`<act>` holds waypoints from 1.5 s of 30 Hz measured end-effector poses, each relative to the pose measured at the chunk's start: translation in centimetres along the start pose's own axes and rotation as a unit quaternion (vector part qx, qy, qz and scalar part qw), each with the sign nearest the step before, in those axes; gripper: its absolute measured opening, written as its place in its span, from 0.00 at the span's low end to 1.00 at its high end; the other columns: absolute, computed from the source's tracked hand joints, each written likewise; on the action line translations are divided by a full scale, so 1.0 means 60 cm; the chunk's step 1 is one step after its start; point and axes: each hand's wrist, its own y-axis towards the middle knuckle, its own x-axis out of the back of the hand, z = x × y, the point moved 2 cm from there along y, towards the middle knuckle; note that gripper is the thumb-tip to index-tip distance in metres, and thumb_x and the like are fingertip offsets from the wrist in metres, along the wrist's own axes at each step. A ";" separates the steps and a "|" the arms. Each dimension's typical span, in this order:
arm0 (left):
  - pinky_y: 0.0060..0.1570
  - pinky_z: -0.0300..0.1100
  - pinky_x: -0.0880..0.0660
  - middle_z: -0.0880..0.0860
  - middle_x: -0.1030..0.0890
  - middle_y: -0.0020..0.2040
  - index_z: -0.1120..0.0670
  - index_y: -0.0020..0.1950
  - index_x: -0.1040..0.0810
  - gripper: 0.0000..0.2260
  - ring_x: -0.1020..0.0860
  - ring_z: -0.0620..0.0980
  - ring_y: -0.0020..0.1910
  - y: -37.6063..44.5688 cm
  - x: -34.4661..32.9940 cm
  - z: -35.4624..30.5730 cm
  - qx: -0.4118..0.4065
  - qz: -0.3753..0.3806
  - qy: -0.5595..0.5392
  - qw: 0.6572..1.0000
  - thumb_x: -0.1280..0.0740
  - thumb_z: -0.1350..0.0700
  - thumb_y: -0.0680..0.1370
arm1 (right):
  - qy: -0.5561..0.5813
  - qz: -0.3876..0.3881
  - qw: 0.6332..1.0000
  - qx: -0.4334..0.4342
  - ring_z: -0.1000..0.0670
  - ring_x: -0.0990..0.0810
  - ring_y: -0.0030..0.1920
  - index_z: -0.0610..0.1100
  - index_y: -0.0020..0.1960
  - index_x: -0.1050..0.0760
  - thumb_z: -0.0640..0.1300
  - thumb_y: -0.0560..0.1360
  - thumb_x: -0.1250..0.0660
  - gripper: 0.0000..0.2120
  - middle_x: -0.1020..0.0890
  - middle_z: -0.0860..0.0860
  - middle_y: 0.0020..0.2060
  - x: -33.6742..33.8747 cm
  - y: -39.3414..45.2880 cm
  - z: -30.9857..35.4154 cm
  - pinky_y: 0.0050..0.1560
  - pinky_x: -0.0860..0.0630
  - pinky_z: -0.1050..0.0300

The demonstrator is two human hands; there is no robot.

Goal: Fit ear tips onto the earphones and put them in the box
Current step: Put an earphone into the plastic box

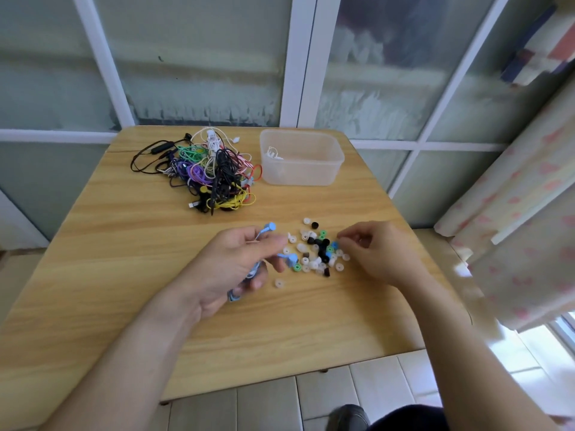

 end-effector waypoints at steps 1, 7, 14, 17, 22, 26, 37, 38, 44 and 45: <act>0.20 0.31 0.46 0.53 0.19 0.36 0.56 0.45 0.25 0.06 0.33 0.45 0.22 0.000 -0.002 0.002 -0.005 0.011 0.007 1.000 0.32 0.55 0.77 | 0.000 0.007 1.000 0.003 0.59 0.24 0.37 0.53 0.48 0.17 0.49 0.76 0.30 0.04 0.20 0.57 0.36 -0.002 0.001 0.002 0.31 0.34 0.70; 0.21 0.32 0.42 0.54 0.16 0.42 0.59 0.54 0.21 0.08 0.29 0.48 0.27 0.003 -0.005 0.010 -0.012 0.031 0.023 0.999 0.31 0.58 0.76 | 0.010 0.003 1.000 0.008 0.60 0.25 0.34 0.54 0.42 0.17 0.48 0.74 0.29 0.03 0.20 0.59 0.32 -0.009 0.004 0.006 0.28 0.34 0.72; 0.20 0.34 0.44 0.54 0.17 0.40 0.61 0.50 0.20 0.08 0.27 0.46 0.28 0.008 -0.008 0.011 -0.023 0.008 -0.004 1.000 0.36 0.58 0.79 | 0.067 -0.062 0.996 -0.003 0.59 0.23 0.36 0.50 0.43 0.19 0.47 0.76 0.32 0.05 0.20 0.58 0.35 -0.009 0.003 0.005 0.31 0.32 0.72; 0.19 0.34 0.44 0.52 0.19 0.37 0.62 0.50 0.20 0.11 0.27 0.45 0.27 0.006 -0.010 0.010 -0.018 0.002 -0.049 0.999 0.38 0.56 0.81 | 0.196 -0.161 0.967 0.007 0.59 0.18 0.38 0.48 0.44 0.20 0.44 0.77 0.33 0.05 0.16 0.56 0.37 0.002 -0.013 0.027 0.36 0.28 0.72; 0.19 0.34 0.43 0.50 0.22 0.34 0.63 0.53 0.21 0.12 0.29 0.45 0.27 0.008 -0.018 0.013 -0.021 -0.024 -0.145 0.989 0.38 0.55 0.80 | 0.395 -0.138 0.907 0.044 0.50 0.16 0.39 0.45 0.48 0.18 0.40 0.75 0.28 0.03 0.15 0.49 0.39 -0.012 -0.059 0.088 0.41 0.20 0.55; 0.18 0.33 0.40 0.51 0.23 0.37 0.61 0.48 0.21 0.09 0.29 0.45 0.27 0.004 -0.031 0.016 -0.034 -0.035 -0.215 0.975 0.37 0.57 0.79 | 0.496 -0.043 0.867 0.033 0.53 0.16 0.38 0.41 0.50 0.17 0.35 0.73 0.27 0.07 0.13 0.47 0.42 -0.044 -0.080 0.118 0.39 0.22 0.62; 0.23 0.37 0.38 0.58 0.21 0.38 0.52 0.49 0.16 0.07 0.27 0.50 0.29 -0.001 -0.027 0.021 -0.098 -0.104 -0.111 0.983 0.34 0.58 0.79 | 0.448 -0.042 0.891 0.065 0.54 0.15 0.39 0.45 0.43 0.17 0.36 0.69 0.24 0.06 0.13 0.50 0.37 -0.047 -0.083 0.129 0.37 0.23 0.65; 0.23 0.37 0.38 0.58 0.20 0.38 0.54 0.51 0.17 0.06 0.27 0.51 0.30 -0.002 -0.026 0.020 -0.100 -0.107 -0.106 0.984 0.34 0.58 0.79 | 0.439 -0.043 0.895 0.069 0.53 0.15 0.39 0.46 0.42 0.17 0.36 0.69 0.24 0.07 0.13 0.50 0.37 -0.047 -0.082 0.127 0.37 0.23 0.65; 0.23 0.36 0.42 0.59 0.24 0.32 0.55 0.47 0.19 0.05 0.28 0.48 0.26 -0.006 -0.021 0.019 -0.104 -0.117 -0.056 0.986 0.29 0.54 0.75 | 0.372 -0.046 0.921 0.106 0.51 0.15 0.40 0.50 0.43 0.16 0.41 0.70 0.23 0.05 0.14 0.52 0.38 -0.048 -0.081 0.122 0.43 0.19 0.55; 0.22 0.36 0.42 0.59 0.25 0.32 0.56 0.47 0.19 0.05 0.29 0.47 0.25 -0.006 -0.021 0.020 -0.095 -0.119 -0.064 0.986 0.29 0.55 0.75 | 0.370 -0.044 0.922 0.107 0.52 0.15 0.40 0.51 0.43 0.16 0.42 0.70 0.23 0.05 0.14 0.53 0.38 -0.048 -0.082 0.123 0.43 0.18 0.54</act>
